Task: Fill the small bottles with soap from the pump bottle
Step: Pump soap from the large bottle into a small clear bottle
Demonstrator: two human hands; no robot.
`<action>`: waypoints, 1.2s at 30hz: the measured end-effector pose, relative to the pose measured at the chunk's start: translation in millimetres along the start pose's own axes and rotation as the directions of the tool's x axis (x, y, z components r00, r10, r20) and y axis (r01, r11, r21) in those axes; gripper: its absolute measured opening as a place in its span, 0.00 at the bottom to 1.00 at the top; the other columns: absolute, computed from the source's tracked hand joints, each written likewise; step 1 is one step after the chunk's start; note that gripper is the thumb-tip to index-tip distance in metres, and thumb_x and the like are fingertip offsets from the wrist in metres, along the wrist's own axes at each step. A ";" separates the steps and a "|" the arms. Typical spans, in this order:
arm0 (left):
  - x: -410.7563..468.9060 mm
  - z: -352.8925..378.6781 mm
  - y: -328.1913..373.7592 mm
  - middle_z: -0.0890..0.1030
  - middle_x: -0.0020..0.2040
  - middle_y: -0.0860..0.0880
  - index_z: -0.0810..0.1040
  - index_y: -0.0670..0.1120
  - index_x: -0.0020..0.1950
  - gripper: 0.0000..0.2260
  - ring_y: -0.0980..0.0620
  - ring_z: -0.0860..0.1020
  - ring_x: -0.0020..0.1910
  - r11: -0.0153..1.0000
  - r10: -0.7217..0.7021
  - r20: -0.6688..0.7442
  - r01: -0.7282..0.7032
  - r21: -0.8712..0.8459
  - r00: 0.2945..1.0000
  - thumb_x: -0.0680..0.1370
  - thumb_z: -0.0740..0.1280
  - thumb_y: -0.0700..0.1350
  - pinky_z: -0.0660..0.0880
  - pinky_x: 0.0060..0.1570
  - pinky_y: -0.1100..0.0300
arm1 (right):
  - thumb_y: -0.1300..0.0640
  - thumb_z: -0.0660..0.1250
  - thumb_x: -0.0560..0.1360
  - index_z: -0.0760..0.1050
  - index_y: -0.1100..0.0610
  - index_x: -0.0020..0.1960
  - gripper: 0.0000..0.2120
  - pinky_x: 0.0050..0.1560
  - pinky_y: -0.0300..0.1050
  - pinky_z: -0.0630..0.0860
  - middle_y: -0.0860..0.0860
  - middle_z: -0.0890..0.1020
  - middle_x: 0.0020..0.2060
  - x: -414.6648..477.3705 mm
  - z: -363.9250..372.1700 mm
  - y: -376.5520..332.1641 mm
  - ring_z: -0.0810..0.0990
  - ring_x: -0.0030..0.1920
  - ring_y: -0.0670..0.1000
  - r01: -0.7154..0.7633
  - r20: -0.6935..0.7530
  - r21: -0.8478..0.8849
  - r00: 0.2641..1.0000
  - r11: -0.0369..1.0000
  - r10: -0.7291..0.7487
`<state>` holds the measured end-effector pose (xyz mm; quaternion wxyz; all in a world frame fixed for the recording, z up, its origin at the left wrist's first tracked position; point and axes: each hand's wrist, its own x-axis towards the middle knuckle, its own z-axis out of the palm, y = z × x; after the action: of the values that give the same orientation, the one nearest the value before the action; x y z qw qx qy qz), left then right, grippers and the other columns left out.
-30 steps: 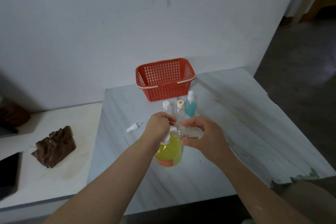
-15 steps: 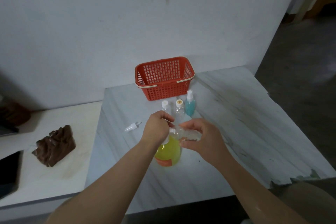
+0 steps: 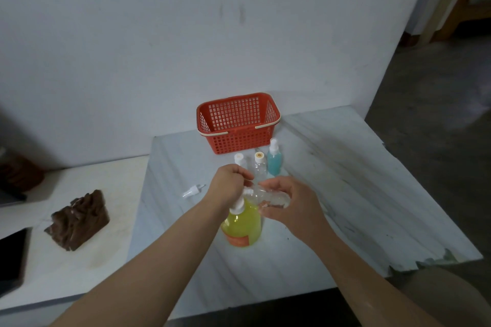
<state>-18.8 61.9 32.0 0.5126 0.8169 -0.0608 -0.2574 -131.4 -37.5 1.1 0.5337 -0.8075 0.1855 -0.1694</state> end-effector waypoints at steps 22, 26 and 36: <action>1.4 7.1 -9.4 0.79 0.35 0.47 0.77 0.45 0.33 0.18 0.49 0.77 0.40 0.998 0.065 -0.041 -0.064 0.023 0.997 0.70 0.52 0.29 0.75 0.49 0.52 | 0.63 0.80 0.59 0.77 0.40 0.41 0.22 0.48 0.35 0.75 0.43 0.81 0.43 3.4 2.1 7.7 0.79 0.45 0.40 -0.045 0.015 0.046 0.999 0.998 0.044; 0.2 5.7 -5.1 0.80 0.34 0.47 0.78 0.45 0.33 0.17 0.50 0.77 0.38 0.999 0.048 -0.039 -0.048 -0.012 0.998 0.71 0.55 0.29 0.75 0.47 0.55 | 0.63 0.78 0.59 0.77 0.40 0.41 0.21 0.49 0.43 0.78 0.43 0.82 0.43 1.3 2.3 5.1 0.80 0.44 0.42 -0.051 0.004 0.065 0.999 0.997 0.051; -1.8 4.0 -6.6 0.79 0.36 0.48 0.78 0.44 0.34 0.16 0.50 0.76 0.40 0.999 0.043 -0.050 -0.044 -0.012 0.998 0.73 0.55 0.30 0.75 0.49 0.54 | 0.64 0.79 0.59 0.77 0.42 0.42 0.21 0.49 0.42 0.77 0.44 0.82 0.44 0.0 3.7 3.1 0.81 0.46 0.44 -0.038 0.001 0.077 0.999 0.996 0.038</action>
<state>-23.4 62.4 25.6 0.5248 0.8181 -0.0642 -0.2263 -130.0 -35.6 -3.1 0.5676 -0.7826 0.1942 -0.1663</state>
